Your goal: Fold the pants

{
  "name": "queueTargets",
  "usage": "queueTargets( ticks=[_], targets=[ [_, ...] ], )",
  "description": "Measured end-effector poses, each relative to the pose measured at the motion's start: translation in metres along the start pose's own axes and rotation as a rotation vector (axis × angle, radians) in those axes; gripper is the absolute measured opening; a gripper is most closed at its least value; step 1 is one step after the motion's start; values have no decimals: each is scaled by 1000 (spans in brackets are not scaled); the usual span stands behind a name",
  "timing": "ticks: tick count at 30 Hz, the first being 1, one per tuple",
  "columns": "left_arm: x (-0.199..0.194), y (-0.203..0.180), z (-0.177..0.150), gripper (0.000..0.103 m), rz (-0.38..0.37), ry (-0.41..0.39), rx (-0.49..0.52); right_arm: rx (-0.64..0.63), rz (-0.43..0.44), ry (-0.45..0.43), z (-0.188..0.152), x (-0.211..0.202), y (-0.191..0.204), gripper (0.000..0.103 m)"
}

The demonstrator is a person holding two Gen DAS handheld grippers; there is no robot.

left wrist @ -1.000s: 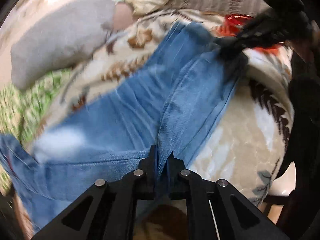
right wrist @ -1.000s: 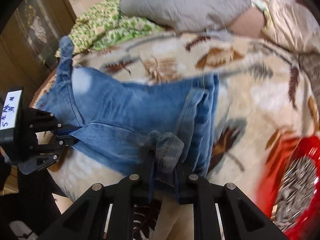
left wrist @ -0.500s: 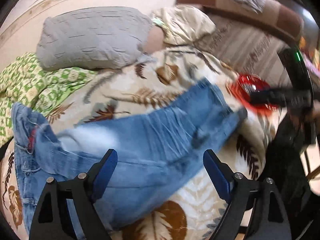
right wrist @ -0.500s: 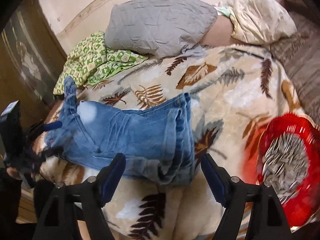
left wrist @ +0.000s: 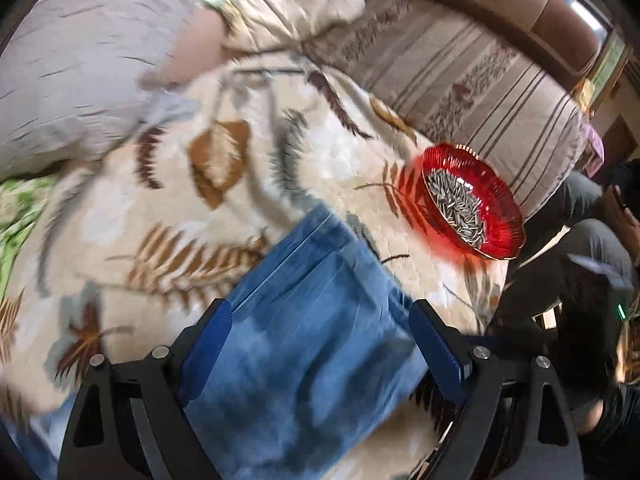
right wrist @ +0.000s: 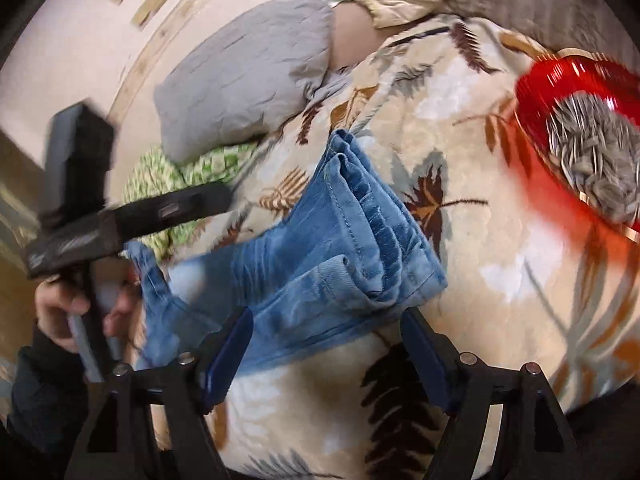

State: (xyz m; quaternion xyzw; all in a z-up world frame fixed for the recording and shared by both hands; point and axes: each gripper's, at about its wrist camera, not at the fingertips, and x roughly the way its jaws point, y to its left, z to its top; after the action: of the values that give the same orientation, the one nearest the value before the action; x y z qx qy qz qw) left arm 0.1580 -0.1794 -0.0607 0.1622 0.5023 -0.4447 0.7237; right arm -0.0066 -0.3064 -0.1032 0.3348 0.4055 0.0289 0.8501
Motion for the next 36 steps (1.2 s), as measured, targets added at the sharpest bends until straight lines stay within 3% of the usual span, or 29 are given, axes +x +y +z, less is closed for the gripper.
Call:
queueTargets(
  ticks=[5, 7, 8, 9, 11, 12, 16, 19, 21, 22, 26, 28, 29, 31, 32, 34, 35, 36],
  targets=[
    [41, -16, 20, 90, -16, 123, 62, 41, -10, -31, 4, 9, 4, 77],
    [53, -20, 23, 90, -5, 158, 88, 52, -41, -21, 5, 20, 3, 71],
    [60, -21, 23, 90, 1, 176, 95, 63, -48, -12, 4, 26, 0, 58],
    [66, -21, 24, 88, 2, 189, 97, 72, -49, -3, 3, 31, -2, 38],
    [74, -18, 22, 44, -4, 222, 83, 68, -37, 8, -2, 39, -4, 19],
    [77, -15, 22, 11, 4, 238, 72, 56, -40, 0, -3, 39, -4, 11],
    [58, -15, 20, 9, -2, 184, 100, 21, -12, -58, -7, 28, 1, 6],
    [25, -11, 34, 9, -52, 64, 69, -2, 16, -168, -6, 7, 3, 5],
    [13, -7, 43, 9, -75, 21, 50, 9, 10, -194, -6, 3, -3, 5],
    [16, -6, 46, 9, -64, 24, 46, 33, 3, -182, -6, 6, -9, 5],
    [66, 7, 42, 10, 38, 172, 1, 172, -31, -68, -14, 35, -39, 4],
    [79, 7, 38, 22, 52, 180, -8, 176, -24, -59, -14, 34, -39, 5],
    [78, 8, 37, 32, 75, 172, -19, 173, -27, -53, -12, 33, -36, 8],
    [66, 16, 38, 88, 138, 152, -57, 179, -29, -39, -9, 28, -33, 13],
    [52, 22, 37, 92, 139, 109, -90, 178, -35, -37, -8, 24, -31, 16],
    [18, 37, 32, 93, 115, 40, -153, 145, -55, -64, -11, 12, -22, 35],
    [5, 43, 27, 93, 118, 22, -174, 132, -71, -81, -12, 5, -19, 72],
    [-10, 49, 21, 93, 126, 3, -195, 129, -80, -112, -14, -5, -14, 93]
  ],
)
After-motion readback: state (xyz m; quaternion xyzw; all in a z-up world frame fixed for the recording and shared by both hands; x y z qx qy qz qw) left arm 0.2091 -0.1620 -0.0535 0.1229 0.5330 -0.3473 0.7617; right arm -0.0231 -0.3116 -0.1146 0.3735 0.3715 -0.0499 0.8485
